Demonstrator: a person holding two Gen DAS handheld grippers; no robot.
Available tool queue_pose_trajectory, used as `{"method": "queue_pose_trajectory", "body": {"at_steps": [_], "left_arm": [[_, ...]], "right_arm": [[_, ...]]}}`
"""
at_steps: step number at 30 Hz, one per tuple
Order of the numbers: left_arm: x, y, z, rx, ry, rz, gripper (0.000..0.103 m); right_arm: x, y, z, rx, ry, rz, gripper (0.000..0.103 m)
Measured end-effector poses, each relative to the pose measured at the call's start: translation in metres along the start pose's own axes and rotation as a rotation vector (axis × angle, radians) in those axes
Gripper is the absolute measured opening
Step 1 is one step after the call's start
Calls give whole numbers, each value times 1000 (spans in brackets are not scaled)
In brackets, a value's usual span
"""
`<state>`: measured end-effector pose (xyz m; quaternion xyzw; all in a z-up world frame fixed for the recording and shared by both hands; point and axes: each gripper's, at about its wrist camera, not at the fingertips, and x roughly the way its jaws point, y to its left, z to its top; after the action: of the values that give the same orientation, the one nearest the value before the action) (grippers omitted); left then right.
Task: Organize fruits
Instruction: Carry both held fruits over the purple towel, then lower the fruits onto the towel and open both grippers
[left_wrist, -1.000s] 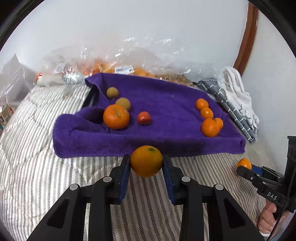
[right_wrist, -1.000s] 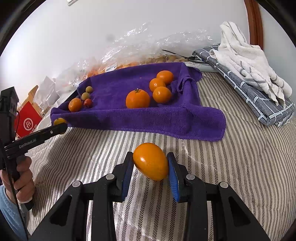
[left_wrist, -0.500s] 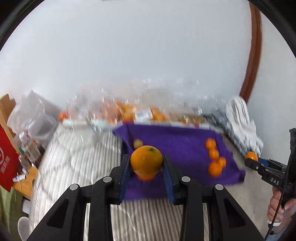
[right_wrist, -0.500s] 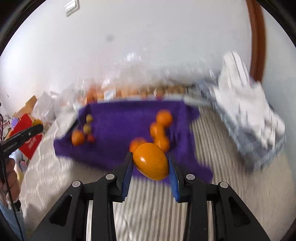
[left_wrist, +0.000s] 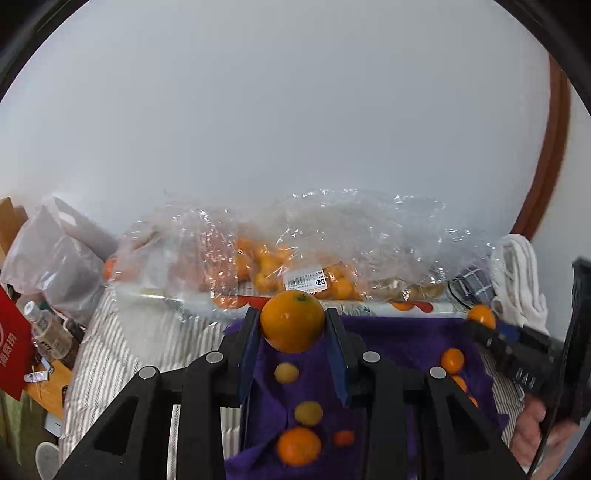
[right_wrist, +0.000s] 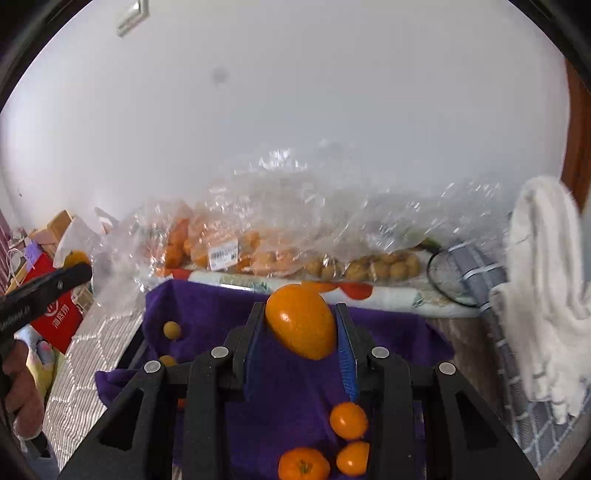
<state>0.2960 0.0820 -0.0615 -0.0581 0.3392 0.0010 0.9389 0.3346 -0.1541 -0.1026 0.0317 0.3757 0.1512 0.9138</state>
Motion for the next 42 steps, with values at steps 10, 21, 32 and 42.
{"method": "queue_pose_trajectory", "body": {"at_steps": [10, 21, 32, 42], "left_arm": [[64, 3, -6, 13, 84, 0, 32], [78, 16, -9, -4, 113, -13, 32], [94, -5, -20, 27, 173, -53, 33], [112, -34, -36, 105, 232, -34, 33]], "right_arm": [[44, -18, -16, 20, 95, 37, 36], [77, -3, -30, -80, 244, 13, 36], [76, -3, -29, -91, 244, 20, 45], [39, -30, -15, -42, 141, -4, 46]]}}
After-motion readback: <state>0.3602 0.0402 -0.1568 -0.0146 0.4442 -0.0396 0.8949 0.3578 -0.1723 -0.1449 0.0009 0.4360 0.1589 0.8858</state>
